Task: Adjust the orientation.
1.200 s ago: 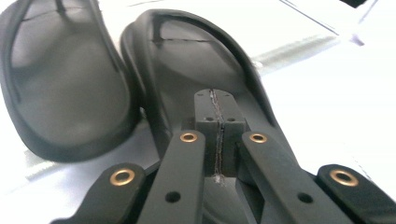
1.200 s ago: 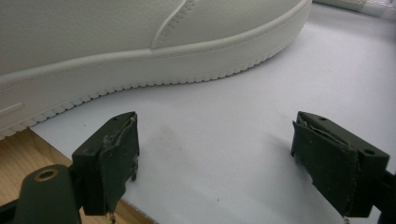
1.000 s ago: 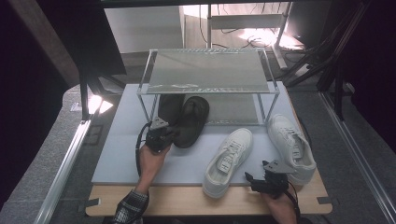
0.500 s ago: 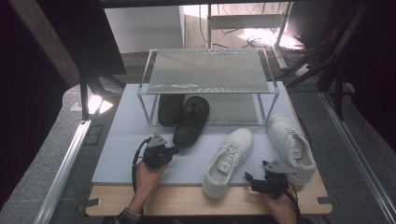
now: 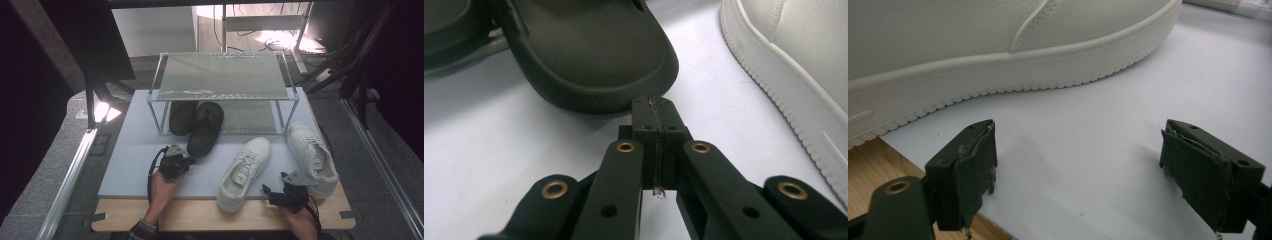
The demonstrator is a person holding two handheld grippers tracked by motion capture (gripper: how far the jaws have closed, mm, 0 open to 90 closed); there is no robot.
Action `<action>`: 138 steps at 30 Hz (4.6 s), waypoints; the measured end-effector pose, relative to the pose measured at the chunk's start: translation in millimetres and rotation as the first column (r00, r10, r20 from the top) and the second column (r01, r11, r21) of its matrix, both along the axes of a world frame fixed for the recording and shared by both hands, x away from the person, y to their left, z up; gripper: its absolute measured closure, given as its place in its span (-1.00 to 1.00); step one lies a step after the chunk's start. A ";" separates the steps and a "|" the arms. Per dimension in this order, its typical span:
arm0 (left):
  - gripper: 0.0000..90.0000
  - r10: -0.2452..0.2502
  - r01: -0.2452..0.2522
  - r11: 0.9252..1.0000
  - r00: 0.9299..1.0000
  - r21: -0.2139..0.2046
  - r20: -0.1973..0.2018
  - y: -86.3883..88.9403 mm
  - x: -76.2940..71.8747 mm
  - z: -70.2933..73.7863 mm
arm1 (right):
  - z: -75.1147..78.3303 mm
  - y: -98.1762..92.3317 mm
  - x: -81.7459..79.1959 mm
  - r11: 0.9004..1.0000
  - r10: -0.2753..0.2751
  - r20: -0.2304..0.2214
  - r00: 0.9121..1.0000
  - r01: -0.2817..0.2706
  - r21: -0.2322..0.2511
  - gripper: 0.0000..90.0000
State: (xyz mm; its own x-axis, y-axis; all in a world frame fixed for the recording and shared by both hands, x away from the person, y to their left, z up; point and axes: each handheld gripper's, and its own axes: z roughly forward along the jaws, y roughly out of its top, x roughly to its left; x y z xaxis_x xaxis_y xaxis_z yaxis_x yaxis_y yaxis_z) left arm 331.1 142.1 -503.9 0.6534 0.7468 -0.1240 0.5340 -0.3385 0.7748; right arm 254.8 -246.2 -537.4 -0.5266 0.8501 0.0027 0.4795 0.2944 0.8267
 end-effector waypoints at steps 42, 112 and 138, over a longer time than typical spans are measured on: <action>0.99 0.138 -0.138 0.988 0.990 0.063 0.004 -33.2 84.1 0.9 | 0.0 -0.2 0.0 1.000 0.000 -0.001 1.000 0.000 0.002 -0.66; -0.71 0.096 -0.096 0.995 0.993 -0.002 0.062 32.4 -31.5 12.0 | 0.1 -0.2 0.0 1.000 -0.002 0.000 1.000 0.002 -0.001 -0.65; -0.73 0.160 -0.166 0.984 0.984 0.066 0.080 56.4 -71.1 -35.5 | 0.1 -0.9 -0.1 1.000 -0.005 0.002 1.000 0.005 0.002 -0.62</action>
State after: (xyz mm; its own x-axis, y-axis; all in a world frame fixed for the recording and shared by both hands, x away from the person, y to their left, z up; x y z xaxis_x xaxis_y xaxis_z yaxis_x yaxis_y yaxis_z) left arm 260.0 198.6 -539.4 0.5275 0.8493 -0.0215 0.5285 -0.3082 0.7910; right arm 254.7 -247.0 -537.2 -0.5220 0.8530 0.0038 0.4798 0.2899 0.8281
